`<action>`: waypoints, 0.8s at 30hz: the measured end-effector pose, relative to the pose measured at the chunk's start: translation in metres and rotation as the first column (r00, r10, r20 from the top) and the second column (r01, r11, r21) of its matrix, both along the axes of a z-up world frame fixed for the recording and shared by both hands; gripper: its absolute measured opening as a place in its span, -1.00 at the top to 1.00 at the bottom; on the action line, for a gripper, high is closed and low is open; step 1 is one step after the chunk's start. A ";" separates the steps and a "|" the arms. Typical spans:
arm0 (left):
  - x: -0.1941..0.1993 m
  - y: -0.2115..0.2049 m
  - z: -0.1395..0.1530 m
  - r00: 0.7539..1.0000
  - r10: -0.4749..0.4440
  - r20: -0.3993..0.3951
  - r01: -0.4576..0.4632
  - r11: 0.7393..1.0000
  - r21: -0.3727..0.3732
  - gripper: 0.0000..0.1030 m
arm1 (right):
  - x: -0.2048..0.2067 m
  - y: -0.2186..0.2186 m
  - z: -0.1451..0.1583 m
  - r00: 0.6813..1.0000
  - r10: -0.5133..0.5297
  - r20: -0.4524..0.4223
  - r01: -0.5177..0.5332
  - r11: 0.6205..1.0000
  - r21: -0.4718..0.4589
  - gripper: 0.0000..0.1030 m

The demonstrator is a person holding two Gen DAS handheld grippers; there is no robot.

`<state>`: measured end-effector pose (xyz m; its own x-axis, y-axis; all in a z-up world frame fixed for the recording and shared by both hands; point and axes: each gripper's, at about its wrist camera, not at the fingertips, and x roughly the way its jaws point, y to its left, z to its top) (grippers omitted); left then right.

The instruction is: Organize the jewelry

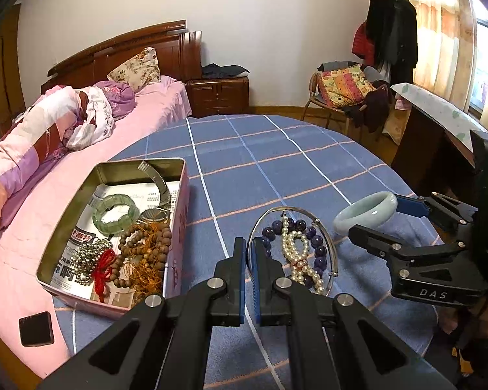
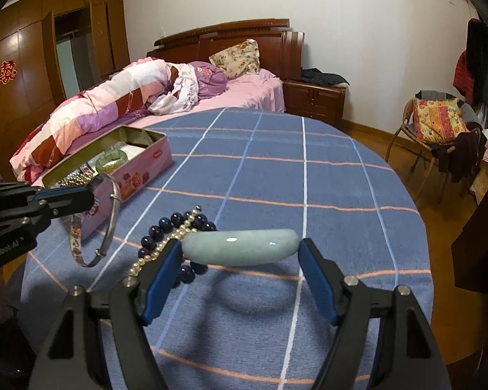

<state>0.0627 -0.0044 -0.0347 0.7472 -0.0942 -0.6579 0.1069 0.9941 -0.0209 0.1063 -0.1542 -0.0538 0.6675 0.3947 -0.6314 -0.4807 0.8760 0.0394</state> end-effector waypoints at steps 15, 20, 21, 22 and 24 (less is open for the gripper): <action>0.006 0.028 0.036 0.997 0.038 0.074 -0.040 0.999 0.025 0.96 | -0.004 0.024 0.031 0.997 0.059 0.058 -0.061 0.998 0.029 -0.47; 0.010 0.051 0.047 0.992 0.077 0.096 -0.081 0.996 0.032 0.96 | -0.001 0.039 0.044 0.992 0.093 0.088 -0.096 0.995 0.025 -0.47; 0.011 0.057 0.049 0.991 0.088 0.099 -0.092 0.995 0.031 0.96 | -0.001 0.043 0.046 0.990 0.102 0.093 -0.105 0.994 0.021 -0.47; 0.012 0.060 0.049 0.990 0.095 0.101 -0.098 0.995 0.031 0.96 | 0.000 0.049 0.050 0.988 0.116 0.100 -0.118 0.993 0.014 -0.47; 0.013 0.067 0.051 0.989 0.109 0.102 -0.113 0.993 0.033 0.96 | 0.000 0.056 0.053 0.985 0.135 0.107 -0.137 0.991 0.008 -0.47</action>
<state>0.0759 0.0631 0.0163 0.8134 0.0173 -0.5814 -0.0046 0.9997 0.0233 0.1064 -0.0978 -0.0006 0.6697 0.4953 -0.5534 -0.5976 0.8018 -0.0056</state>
